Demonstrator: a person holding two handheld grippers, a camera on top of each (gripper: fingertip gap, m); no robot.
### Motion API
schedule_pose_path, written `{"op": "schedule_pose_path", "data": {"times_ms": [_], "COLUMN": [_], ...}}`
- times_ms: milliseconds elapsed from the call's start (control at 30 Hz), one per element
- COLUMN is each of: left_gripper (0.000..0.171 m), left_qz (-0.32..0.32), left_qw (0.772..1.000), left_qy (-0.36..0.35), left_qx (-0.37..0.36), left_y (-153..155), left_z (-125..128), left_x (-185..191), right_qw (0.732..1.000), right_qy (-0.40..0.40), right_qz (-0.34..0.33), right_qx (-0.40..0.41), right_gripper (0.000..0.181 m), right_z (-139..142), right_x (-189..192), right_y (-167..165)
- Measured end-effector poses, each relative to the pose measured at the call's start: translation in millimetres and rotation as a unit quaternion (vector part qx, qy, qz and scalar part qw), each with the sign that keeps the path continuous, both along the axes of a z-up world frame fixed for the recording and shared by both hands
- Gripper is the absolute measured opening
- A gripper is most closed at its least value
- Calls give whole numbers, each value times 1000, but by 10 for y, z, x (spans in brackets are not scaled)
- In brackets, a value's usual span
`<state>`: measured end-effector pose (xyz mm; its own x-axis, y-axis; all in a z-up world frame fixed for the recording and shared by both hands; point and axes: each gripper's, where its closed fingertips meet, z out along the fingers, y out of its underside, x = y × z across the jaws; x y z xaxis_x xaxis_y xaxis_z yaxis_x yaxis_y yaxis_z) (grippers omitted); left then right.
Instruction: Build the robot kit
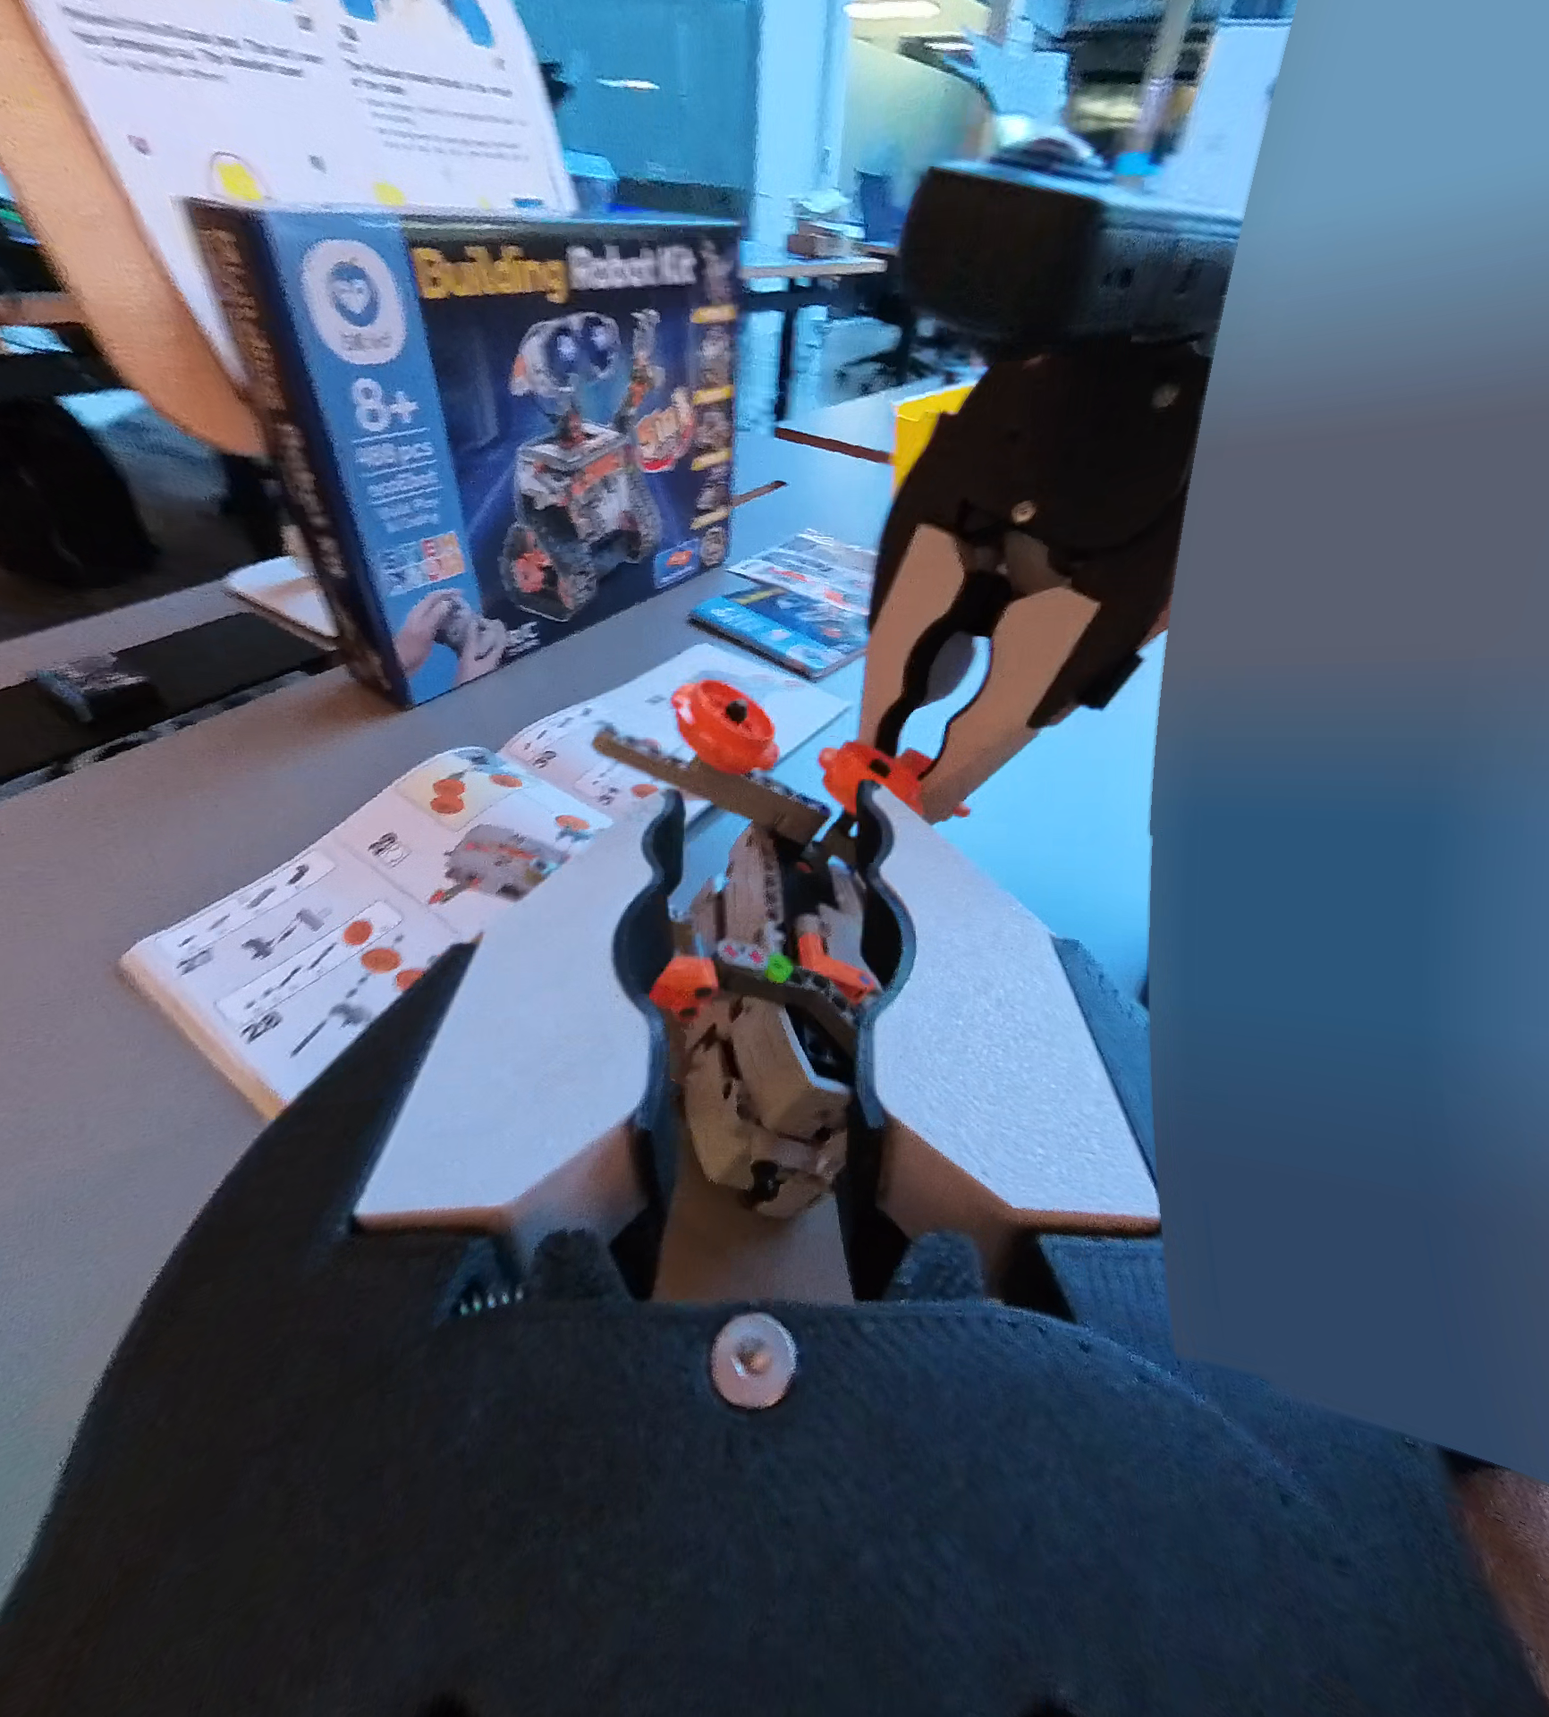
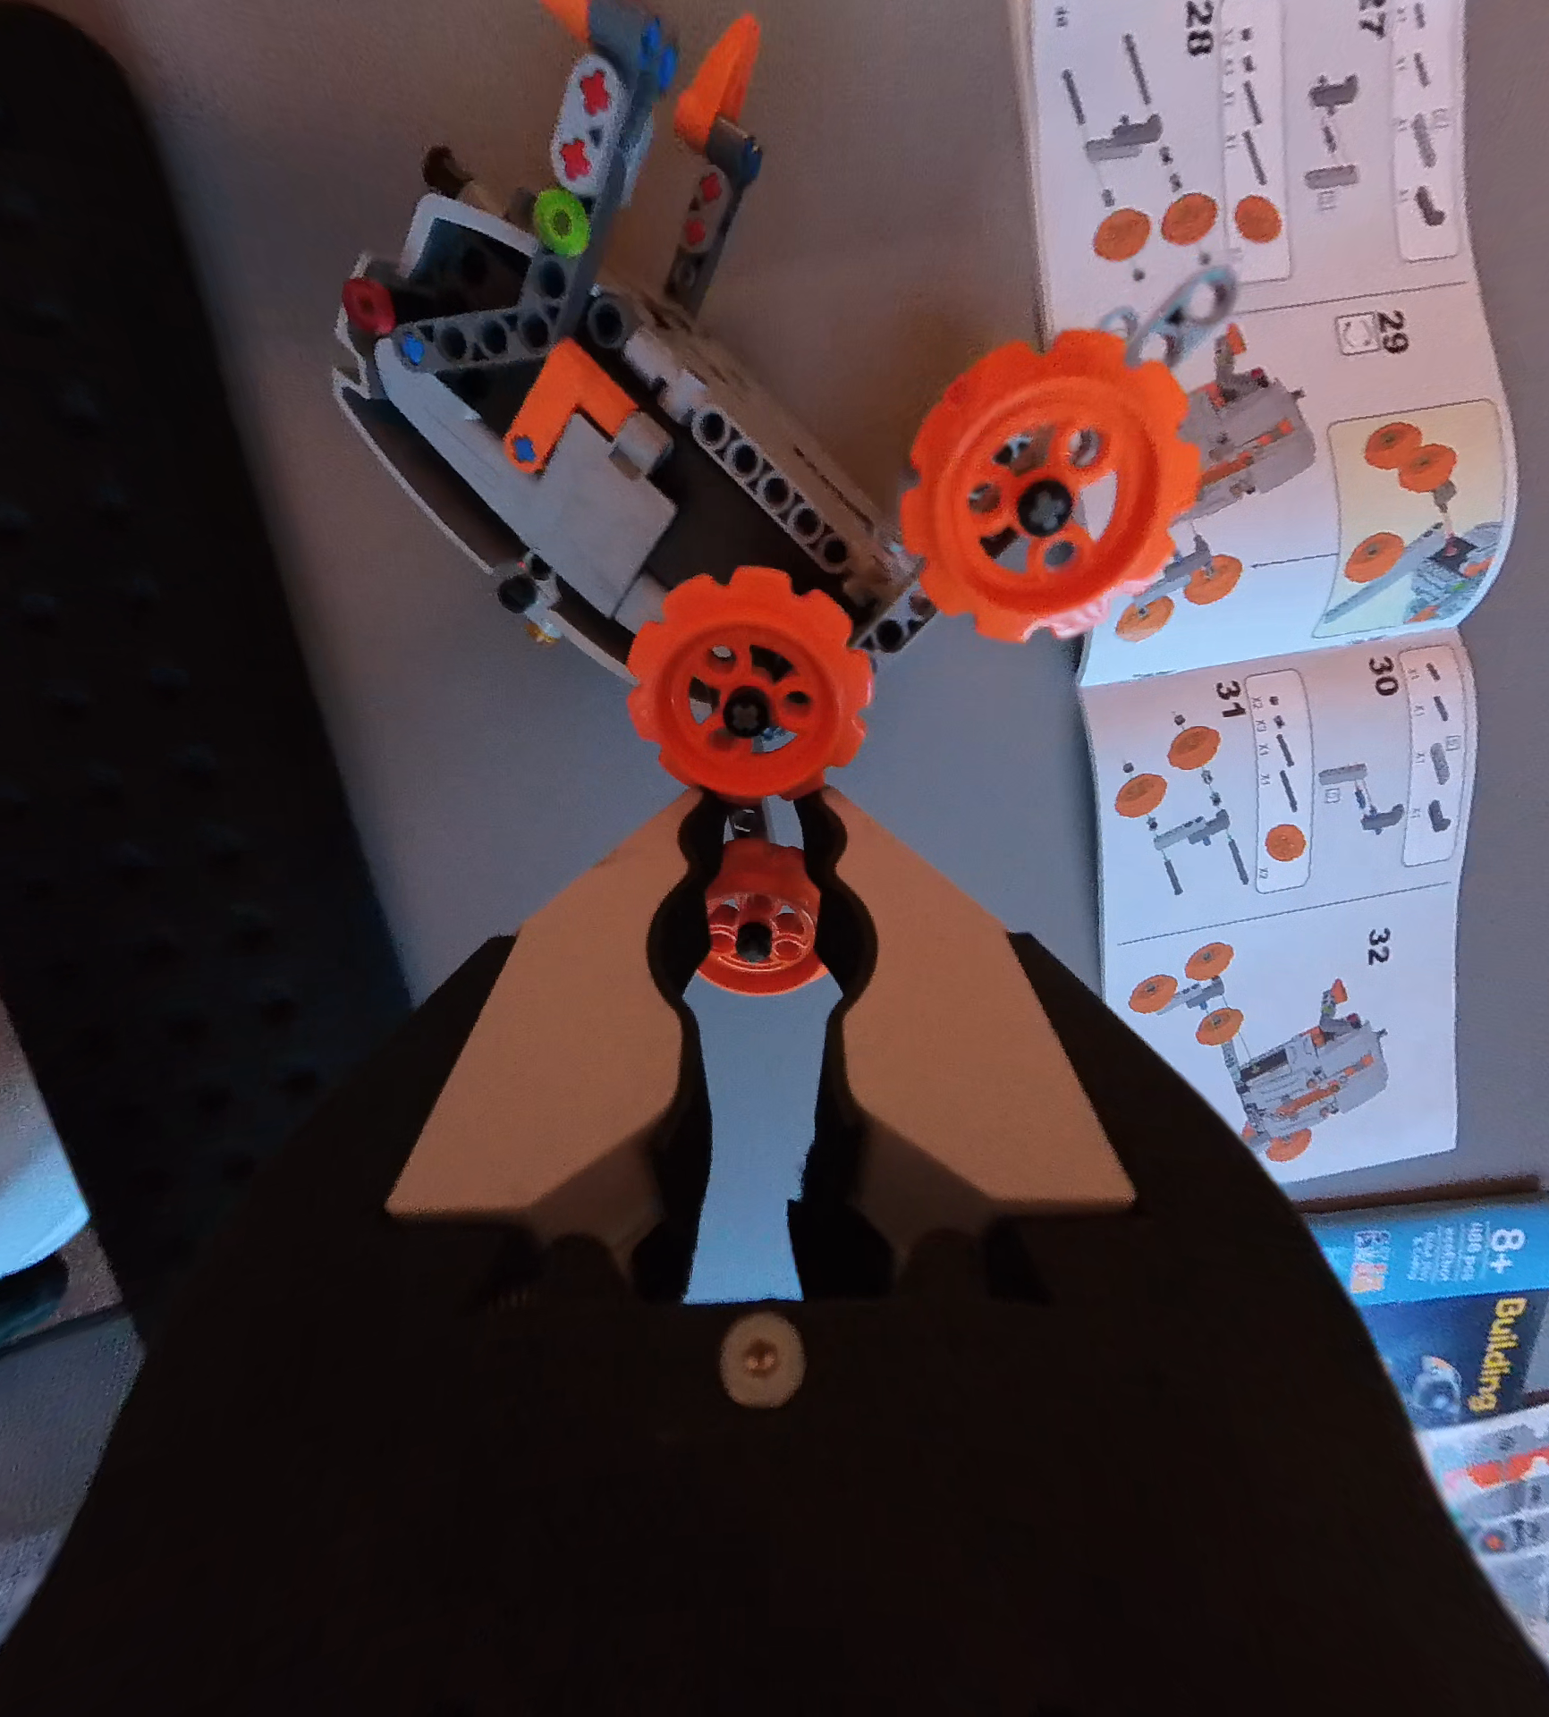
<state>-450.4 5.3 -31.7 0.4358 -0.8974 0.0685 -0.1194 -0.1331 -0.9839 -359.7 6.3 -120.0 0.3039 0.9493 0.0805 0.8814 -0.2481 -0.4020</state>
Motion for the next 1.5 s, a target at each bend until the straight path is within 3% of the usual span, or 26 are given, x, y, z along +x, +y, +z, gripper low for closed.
{"op": "schedule_pose_path", "data": {"times_ms": [133, 267, 500, 800, 1067, 1267, 1500], "left_gripper": [25, 24, 28, 26, 17, 14, 9], "left_qz": [-87, -132, -132, -129, -126, -133, -145], "left_qw": [996, 988, 982, 978, 980, 973, 969], "left_qy": [0, 16, 67, 144, 121, 161, 131], "left_qx": [-17, -79, -121, -82, -96, -96, -151], "left_y": [-25, 40, 124, 161, 214, 157, 160], "left_z": [160, 172, -58, -254, -300, -437, -469], "left_x": [209, 415, 590, 745, 659, 679, 697], "right_qw": [1000, 998, 996, 994, 993, 991, 990], "right_qy": [-15, -60, -79, -99, -117, -133, -138], "right_qz": [13, 3, -28, -34, -20, -8, 2], "right_qx": [-15, -19, -43, -32, -15, 5, 14], "right_gripper": [16, 17, 16, 17, 17, 17, 17], "right_z": [59, 23, -3, 19, 22, 26, 17], "right_x": [-96, -30, 14, -10, -4, -3, 7], "right_y": [-22, 30, 7, 25, 41, 63, 70]}}
